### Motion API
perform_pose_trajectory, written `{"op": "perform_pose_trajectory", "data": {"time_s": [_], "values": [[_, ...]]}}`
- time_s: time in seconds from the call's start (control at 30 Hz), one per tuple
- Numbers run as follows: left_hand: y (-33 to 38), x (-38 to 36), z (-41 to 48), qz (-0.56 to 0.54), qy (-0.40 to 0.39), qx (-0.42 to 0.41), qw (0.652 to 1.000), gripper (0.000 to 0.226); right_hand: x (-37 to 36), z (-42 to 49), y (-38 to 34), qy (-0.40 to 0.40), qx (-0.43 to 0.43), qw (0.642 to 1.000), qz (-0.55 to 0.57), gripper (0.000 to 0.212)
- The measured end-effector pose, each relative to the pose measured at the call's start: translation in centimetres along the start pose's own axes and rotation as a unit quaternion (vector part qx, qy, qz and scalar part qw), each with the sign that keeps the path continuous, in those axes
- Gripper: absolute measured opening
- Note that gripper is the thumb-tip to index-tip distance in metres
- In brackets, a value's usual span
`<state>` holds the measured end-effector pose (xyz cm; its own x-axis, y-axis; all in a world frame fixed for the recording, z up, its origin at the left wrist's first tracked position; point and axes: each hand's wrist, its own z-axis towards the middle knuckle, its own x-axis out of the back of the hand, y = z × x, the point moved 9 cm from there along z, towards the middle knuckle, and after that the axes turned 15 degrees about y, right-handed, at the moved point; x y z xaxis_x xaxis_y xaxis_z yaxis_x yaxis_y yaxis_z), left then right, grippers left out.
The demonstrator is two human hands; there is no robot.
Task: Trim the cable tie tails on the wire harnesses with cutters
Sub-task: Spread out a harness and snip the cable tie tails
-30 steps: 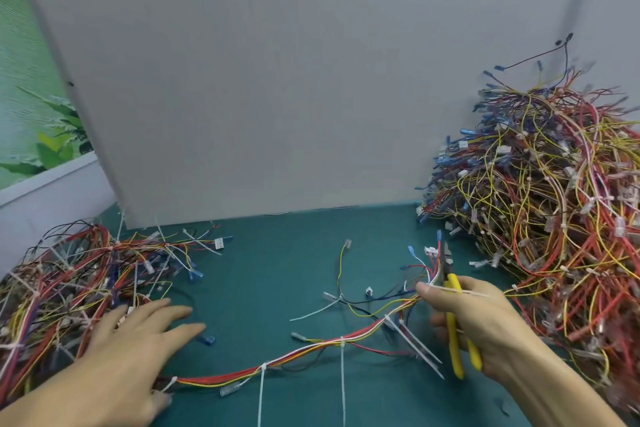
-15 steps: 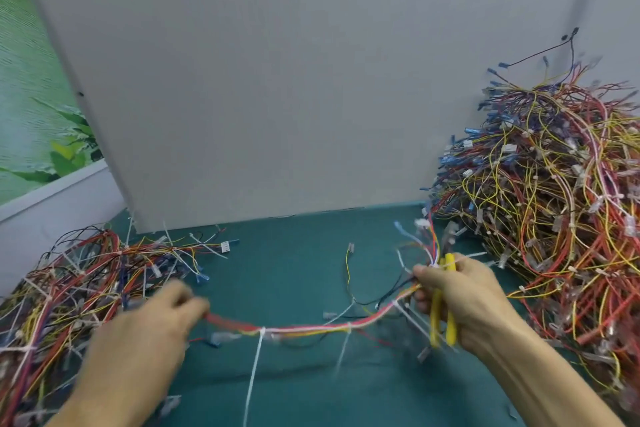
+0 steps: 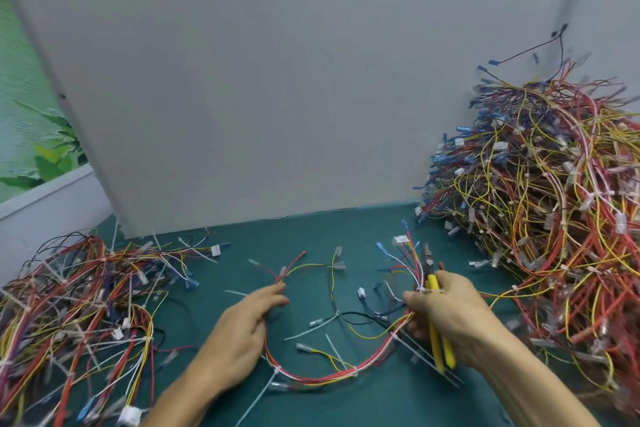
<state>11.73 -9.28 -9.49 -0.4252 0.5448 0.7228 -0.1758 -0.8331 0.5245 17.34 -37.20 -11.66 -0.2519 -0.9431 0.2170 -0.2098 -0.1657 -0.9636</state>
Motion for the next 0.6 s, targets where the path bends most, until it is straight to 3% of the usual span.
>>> {"op": "perform_pose_trajectory", "data": {"time_s": [0.2, 0.43, 0.6], "values": [[-0.7, -0.4, -1.0, -0.006, 0.043, 0.064, 0.997, 0.047, -1.1, -1.1, 0.6, -0.063, -0.07, 0.992, 0.079, 0.022], [-1.8, -0.2, -1.4, 0.003, 0.056, 0.09, 0.994, 0.053, 3.8, -1.6, 1.0, -0.054, -0.084, 0.995, 0.013, 0.027], [-2.9, 0.5, -1.5, 0.016, 0.075, 0.115, 0.99, 0.059, 9.3, -2.1, 2.3, 0.013, -0.06, 0.993, -0.096, 0.035]]}}
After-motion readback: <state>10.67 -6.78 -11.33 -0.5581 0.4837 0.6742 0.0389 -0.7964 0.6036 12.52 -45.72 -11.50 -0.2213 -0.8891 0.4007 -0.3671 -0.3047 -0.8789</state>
